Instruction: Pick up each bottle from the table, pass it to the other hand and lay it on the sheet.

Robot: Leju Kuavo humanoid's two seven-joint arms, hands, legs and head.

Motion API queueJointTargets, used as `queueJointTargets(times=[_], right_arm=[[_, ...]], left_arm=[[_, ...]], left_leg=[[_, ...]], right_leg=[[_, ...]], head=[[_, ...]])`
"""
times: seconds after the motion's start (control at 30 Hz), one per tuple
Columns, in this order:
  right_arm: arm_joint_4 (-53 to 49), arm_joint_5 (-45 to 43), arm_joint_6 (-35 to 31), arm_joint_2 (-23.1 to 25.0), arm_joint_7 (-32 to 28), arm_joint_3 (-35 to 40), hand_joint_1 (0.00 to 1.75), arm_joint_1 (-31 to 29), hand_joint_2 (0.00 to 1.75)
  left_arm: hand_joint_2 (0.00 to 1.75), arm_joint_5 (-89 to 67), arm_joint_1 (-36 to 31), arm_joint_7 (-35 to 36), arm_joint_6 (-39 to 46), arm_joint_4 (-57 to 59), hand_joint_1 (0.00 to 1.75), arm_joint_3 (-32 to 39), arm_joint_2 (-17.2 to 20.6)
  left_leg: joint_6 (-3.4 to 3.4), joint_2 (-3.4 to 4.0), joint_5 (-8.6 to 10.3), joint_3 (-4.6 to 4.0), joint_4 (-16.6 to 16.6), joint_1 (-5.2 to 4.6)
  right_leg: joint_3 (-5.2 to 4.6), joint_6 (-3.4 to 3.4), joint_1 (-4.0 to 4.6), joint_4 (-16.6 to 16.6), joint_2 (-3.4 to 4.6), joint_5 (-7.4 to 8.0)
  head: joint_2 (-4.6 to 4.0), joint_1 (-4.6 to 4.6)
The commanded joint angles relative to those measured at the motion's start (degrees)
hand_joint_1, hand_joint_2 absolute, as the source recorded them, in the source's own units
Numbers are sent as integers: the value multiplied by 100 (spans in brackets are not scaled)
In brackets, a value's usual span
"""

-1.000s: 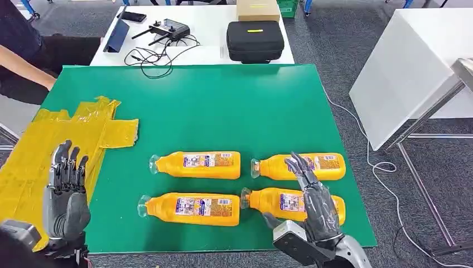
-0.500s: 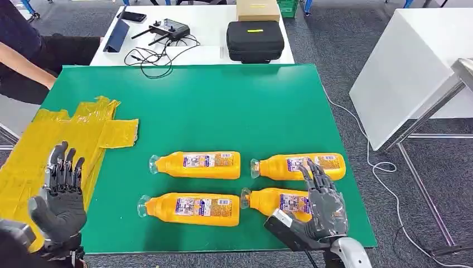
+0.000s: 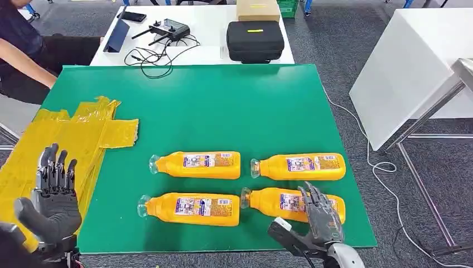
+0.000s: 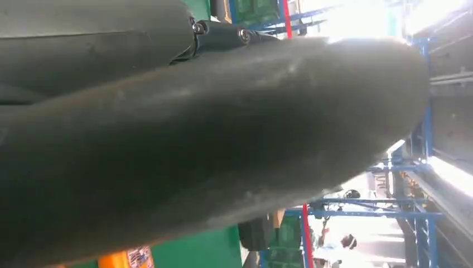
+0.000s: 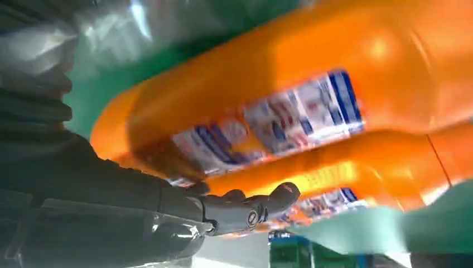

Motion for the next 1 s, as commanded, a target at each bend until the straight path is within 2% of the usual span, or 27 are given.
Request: queueJointTargets(times=[0.03,0.17,0.2,0.23,0.27,0.3,0.4,0.43,0.5,0.8,0.83,0.9,1.0], right_arm=[[1042,99,31,148,236,-98,0,-373,175],[1334,229,22,217,368,-285,0,-449,175],[1399,244,30,230,377,-317,49,-472,175],[1447,244,33,243,376,-337,127,-493,175],[1499,244,36,256,376,-355,154,-515,175],[1686,314,64,324,365,-443,171,-614,175],[1942,464,130,409,222,-619,175,-767,175],[1993,466,160,414,177,-666,175,-811,175],[2096,483,195,418,45,-777,175,-887,175],[2081,487,191,429,-2,-807,175,-880,175],[2033,395,243,446,-183,-881,175,-875,175],[1792,97,408,459,-585,-1018,175,-805,175],[419,-749,1061,503,-1291,-1194,175,-430,175]], left_arm=[[0,35,-172,69,12,148,0,136,-24],[0,57,-222,77,-26,244,0,150,-46],[0,58,-236,77,-29,261,0,150,-54],[0,55,-242,79,-32,269,0,142,-64],[0,55,-249,79,-32,270,0,137,-72],[0,48,-251,84,-23,271,0,149,-79],[0,63,-275,82,-39,268,0,165,-74],[0,91,-315,92,-67,298,0,172,-50],[0,116,-397,97,-99,381,0,158,-6],[0,117,-409,97,-100,408,0,146,-2],[175,161,-448,100,-127,455,0,131,23],[175,248,-552,107,-181,575,0,96,74],[175,412,-681,78,-265,725,0,120,131]], left_leg=[[0,-1,-7,35,-12,1],[1,-7,-9,53,-16,3],[1,-3,-3,33,-11,0],[2,-5,-5,44,-15,1],[3,-7,-11,67,-21,2],[2,-9,-13,75,-23,1],[2,-7,-1,40,-8,1],[4,-10,-5,67,-17,0],[7,-6,-6,56,-7,0],[15,-11,-26,130,-12,-1],[15,-9,-26,135,-11,-1],[18,-11,-27,144,-11,-3],[18,-18,-25,142,-11,-5]], right_leg=[[34,2,3,-12,-10,-8],[51,3,6,-17,-19,-13],[29,2,2,-11,-11,-5],[42,2,4,-15,-14,-8],[65,3,5,-22,-21,-14],[74,4,5,-23,-24,-17],[42,10,4,-16,-11,-8],[70,15,5,-24,-19,-15],[62,17,4,-17,-10,-13],[141,25,6,-41,-18,-23],[146,24,6,-43,-14,-23],[157,25,4,-45,-17,-24],[158,26,2,-47,-26,-24]], head=[[0,0],[0,0],[0,-2],[0,0],[0,0],[0,-2],[0,0],[0,0],[0,0],[0,0],[0,0],[0,0],[0,0]])
